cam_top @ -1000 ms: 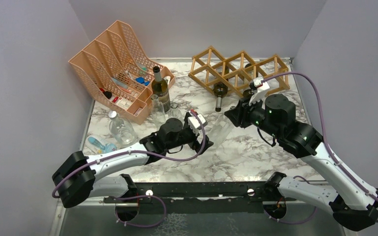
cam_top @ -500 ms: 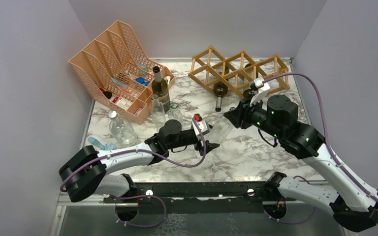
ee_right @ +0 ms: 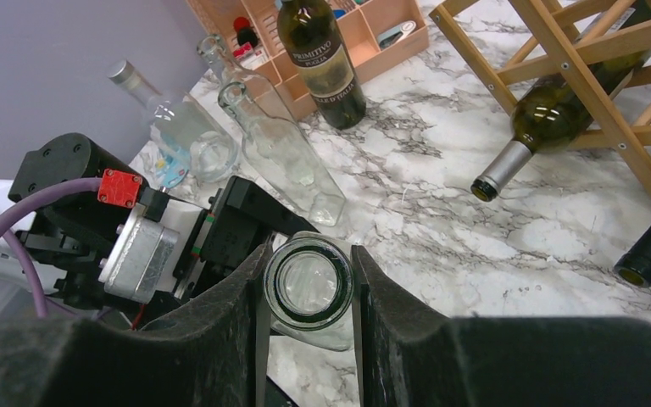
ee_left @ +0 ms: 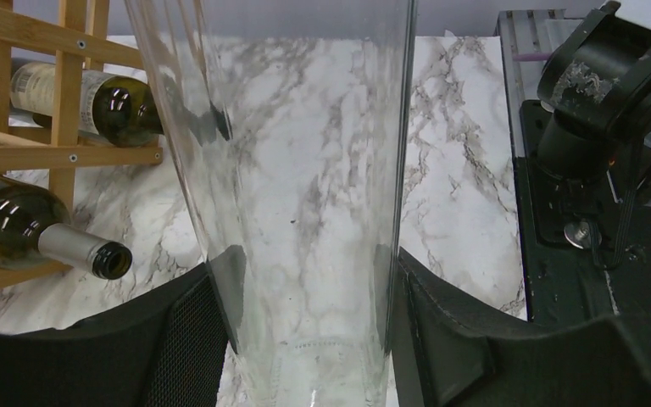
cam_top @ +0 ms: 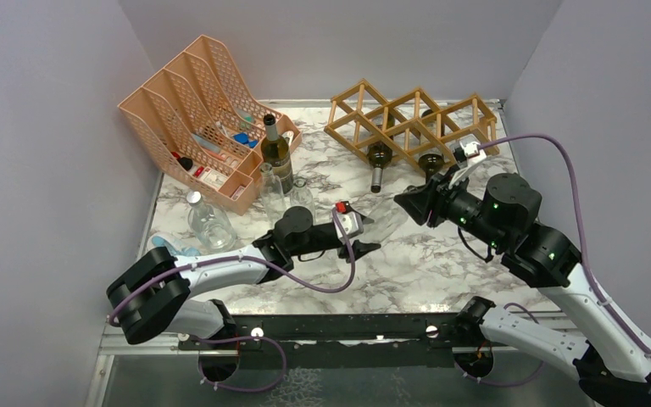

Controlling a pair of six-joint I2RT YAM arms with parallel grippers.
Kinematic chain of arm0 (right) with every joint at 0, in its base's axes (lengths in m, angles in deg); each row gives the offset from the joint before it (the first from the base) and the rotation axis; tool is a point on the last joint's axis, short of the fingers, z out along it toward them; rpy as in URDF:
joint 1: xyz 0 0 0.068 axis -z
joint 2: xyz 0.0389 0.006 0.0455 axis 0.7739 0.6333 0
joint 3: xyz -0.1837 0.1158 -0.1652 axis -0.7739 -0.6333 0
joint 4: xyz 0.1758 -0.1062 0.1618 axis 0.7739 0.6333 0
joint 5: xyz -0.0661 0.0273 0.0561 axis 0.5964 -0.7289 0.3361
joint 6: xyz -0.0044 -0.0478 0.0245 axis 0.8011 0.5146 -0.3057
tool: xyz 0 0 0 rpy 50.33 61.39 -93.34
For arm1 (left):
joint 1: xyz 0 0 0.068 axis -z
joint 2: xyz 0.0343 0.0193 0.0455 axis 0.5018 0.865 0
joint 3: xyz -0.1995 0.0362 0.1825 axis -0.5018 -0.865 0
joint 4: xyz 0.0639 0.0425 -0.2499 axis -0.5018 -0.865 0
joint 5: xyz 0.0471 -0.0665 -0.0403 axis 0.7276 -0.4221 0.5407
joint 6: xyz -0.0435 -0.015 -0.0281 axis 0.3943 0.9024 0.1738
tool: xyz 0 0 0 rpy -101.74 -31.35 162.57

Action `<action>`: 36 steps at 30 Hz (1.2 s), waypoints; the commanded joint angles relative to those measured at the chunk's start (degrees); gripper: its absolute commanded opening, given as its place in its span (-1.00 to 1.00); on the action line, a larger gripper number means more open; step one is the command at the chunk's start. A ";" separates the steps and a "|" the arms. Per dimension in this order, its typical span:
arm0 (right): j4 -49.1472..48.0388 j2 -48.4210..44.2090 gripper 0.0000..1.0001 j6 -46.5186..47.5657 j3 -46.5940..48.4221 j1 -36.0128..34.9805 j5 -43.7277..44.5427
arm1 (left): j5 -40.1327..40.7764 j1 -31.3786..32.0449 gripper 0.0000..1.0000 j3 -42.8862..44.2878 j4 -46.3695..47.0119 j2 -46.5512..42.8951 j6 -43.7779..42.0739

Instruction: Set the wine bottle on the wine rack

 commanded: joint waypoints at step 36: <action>28.80 7.45 0.44 2.72 9.30 -0.38 9.08 | 3.23 0.38 -1.00 16.90 -1.01 7.92 -78.68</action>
